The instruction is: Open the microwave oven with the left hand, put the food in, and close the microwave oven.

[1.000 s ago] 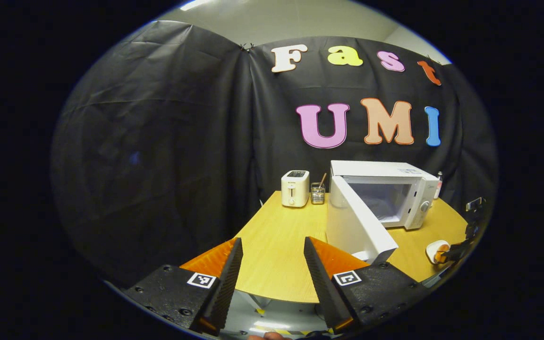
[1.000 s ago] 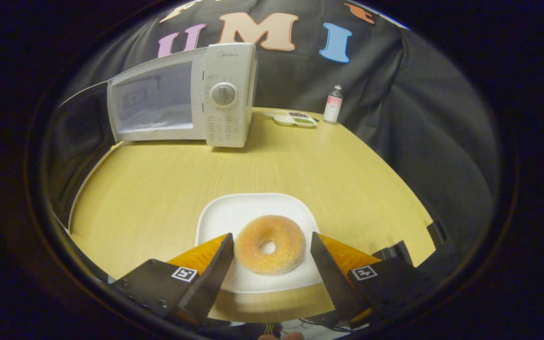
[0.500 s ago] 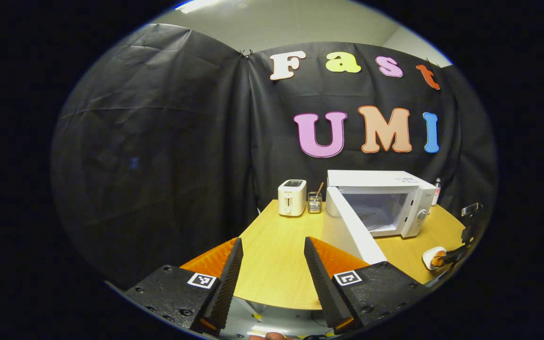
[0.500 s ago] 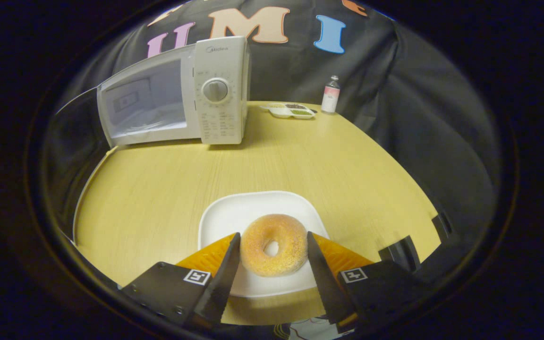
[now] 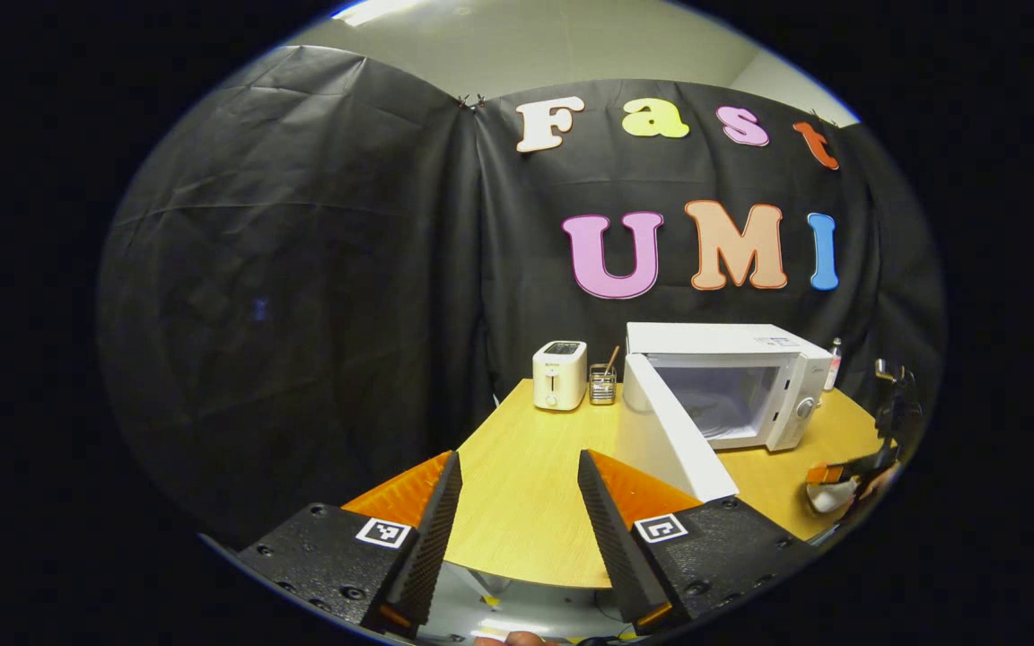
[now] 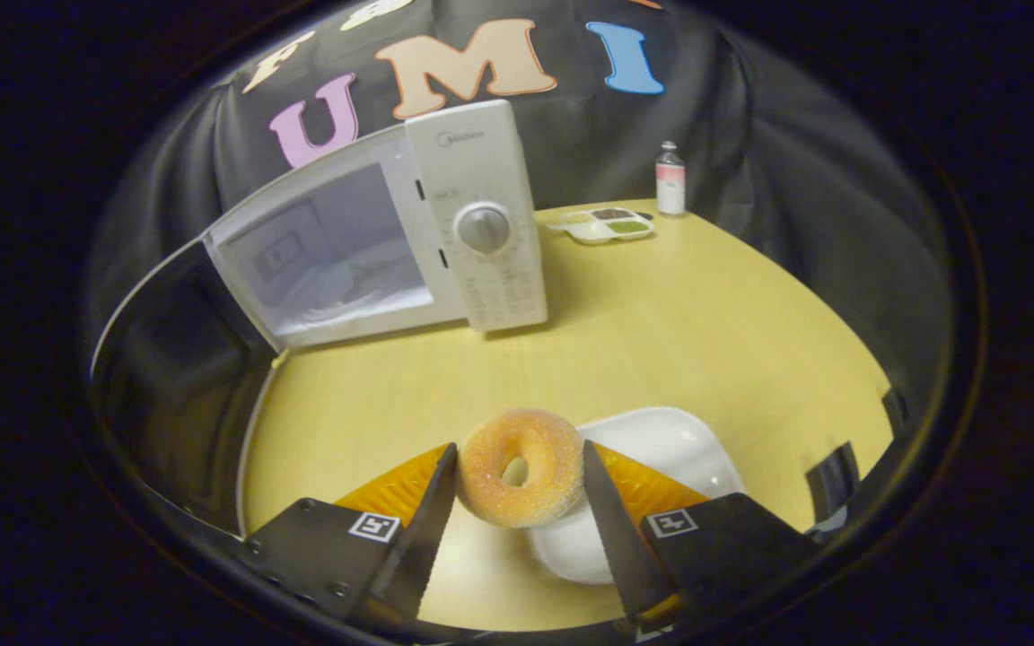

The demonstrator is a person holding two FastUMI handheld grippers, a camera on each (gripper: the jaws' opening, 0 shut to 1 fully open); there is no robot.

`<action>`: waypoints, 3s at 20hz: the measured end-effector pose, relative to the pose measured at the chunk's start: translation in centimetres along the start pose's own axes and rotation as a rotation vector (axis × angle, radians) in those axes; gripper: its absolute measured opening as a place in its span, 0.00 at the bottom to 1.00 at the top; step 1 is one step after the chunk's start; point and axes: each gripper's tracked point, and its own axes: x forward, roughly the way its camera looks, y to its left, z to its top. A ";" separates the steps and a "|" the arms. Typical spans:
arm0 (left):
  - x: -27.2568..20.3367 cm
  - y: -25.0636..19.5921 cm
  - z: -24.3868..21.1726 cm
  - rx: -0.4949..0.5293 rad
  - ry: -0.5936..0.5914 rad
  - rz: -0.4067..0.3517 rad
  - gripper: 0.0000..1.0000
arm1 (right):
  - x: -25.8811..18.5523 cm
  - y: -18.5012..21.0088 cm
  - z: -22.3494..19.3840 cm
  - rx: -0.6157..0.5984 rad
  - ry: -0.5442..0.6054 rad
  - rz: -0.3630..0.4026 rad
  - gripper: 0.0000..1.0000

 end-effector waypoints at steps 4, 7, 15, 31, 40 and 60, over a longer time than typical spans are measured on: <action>-0.4 0.8 -0.2 0.002 0.008 0.016 0.76 | 2.8 7.0 3.6 0.255 -0.004 0.091 0.79; -0.7 1.5 -0.9 -0.018 0.029 0.035 0.76 | 4.5 11.6 5.9 0.458 -0.009 0.145 0.78; -1.0 2.7 -1.1 -0.017 0.028 0.060 0.76 | 8.4 18.1 8.6 0.779 -0.043 0.164 0.77; -1.8 6.2 -2.3 -0.021 0.063 0.134 0.80 | 14.9 21.0 11.4 0.674 -0.166 0.063 0.77; -2.3 6.1 -2.0 -0.017 0.060 0.145 0.80 | 15.7 21.4 11.3 0.556 -0.182 0.044 0.77; -2.9 3.7 -1.5 -0.023 0.060 0.122 0.76 | 14.8 20.0 11.8 0.359 -0.202 0.050 0.92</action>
